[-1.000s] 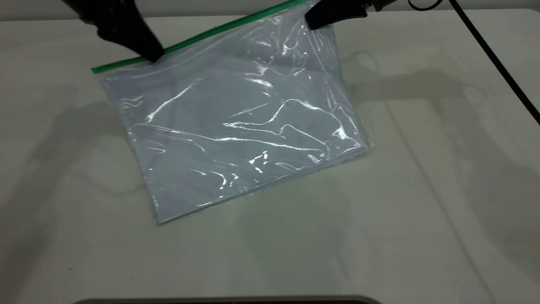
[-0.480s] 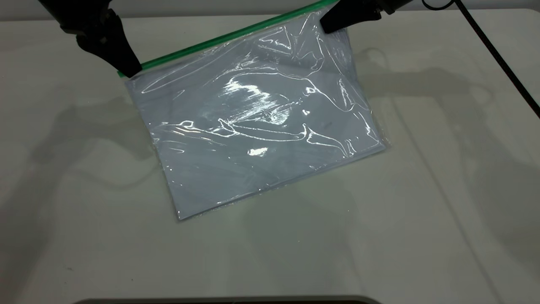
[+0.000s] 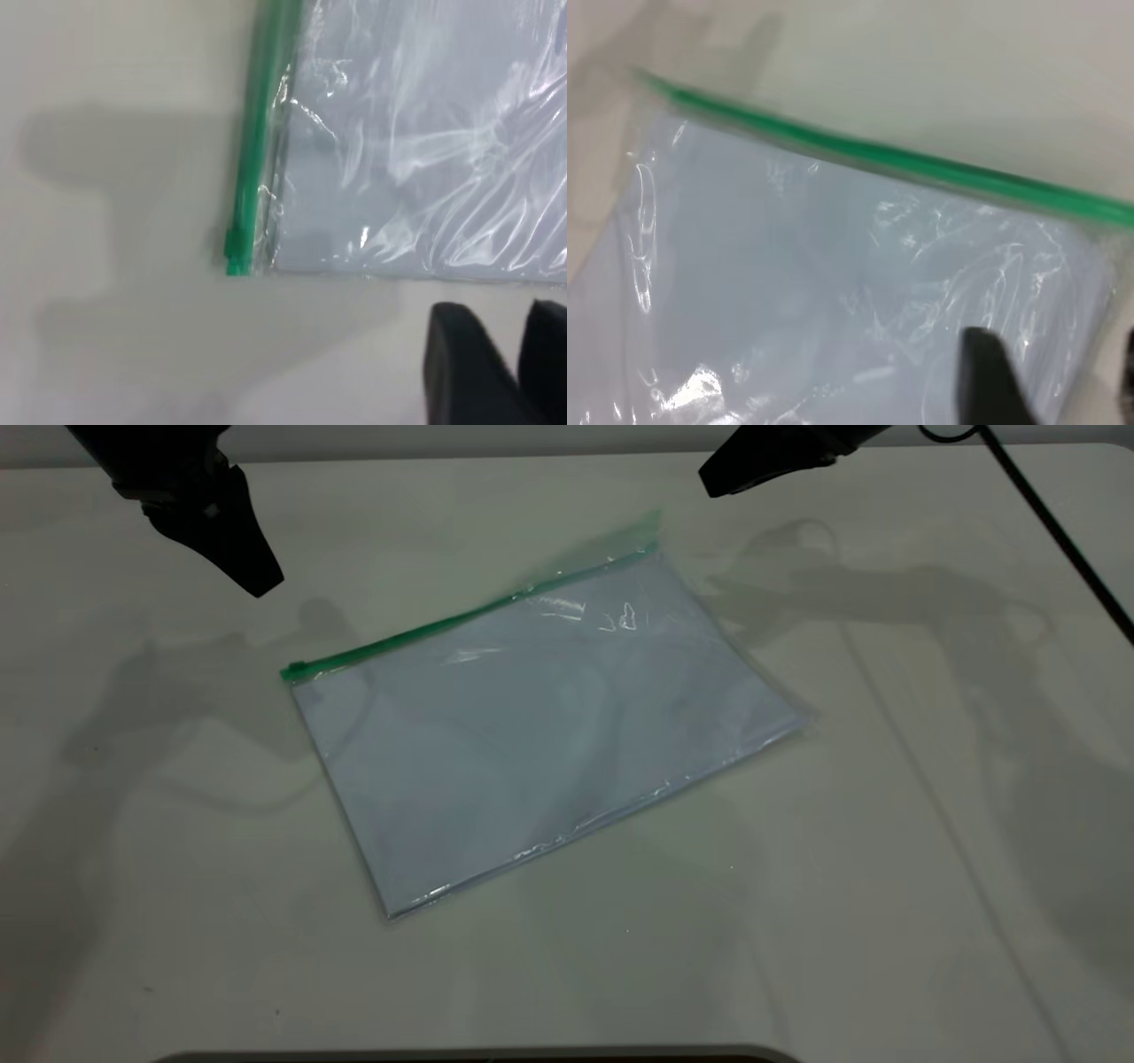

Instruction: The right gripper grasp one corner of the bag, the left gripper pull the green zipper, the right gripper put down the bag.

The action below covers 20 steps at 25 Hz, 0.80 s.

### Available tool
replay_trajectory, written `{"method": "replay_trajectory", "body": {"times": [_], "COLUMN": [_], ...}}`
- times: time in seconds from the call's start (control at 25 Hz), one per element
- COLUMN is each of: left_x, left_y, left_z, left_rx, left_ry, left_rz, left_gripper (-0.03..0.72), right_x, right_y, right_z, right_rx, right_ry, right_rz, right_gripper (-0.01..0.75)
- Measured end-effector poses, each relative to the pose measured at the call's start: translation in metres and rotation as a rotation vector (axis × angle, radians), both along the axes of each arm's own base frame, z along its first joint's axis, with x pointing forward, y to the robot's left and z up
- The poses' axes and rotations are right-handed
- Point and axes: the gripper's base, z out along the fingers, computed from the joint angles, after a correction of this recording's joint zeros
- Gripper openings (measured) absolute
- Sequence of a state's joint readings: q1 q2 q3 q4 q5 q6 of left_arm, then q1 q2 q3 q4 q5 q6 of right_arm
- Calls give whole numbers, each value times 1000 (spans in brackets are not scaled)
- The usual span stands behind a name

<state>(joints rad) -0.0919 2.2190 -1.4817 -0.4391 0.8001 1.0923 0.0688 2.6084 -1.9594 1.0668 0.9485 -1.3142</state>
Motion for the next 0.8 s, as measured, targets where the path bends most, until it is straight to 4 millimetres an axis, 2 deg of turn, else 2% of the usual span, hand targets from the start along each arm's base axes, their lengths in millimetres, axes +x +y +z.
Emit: {"method": "replay_trajectory", "body": {"times": [0.12,0.24,0.36,0.48,0.64,0.8], "left_x": [1,4,7,-2,-29,-68], "left_y": [2,4,8,15,26,36], "left_z": [4,25,65,112,174,225], "left_rx": [21,43,67,111,169,215], "left_ry": [2,-28,-88,-139,-192,-201], "left_rz": [58,134,228,325,461,559], "left_gripper": [414,538,596,601,590,590], "right_x": [2,5,4,-9,-42,-81], "right_y": [-5,-13,-22,-29,-34,-38], "right_z": [8,35,89,152,237,310], "right_rx": [-37,-106,-198,-262,-283,-250], "right_ry": [28,21,-14,-46,-79,-114], "right_rz": [-26,-44,-59,-78,-123,-230], "right_gripper": [598,646,639,609,580,575]}}
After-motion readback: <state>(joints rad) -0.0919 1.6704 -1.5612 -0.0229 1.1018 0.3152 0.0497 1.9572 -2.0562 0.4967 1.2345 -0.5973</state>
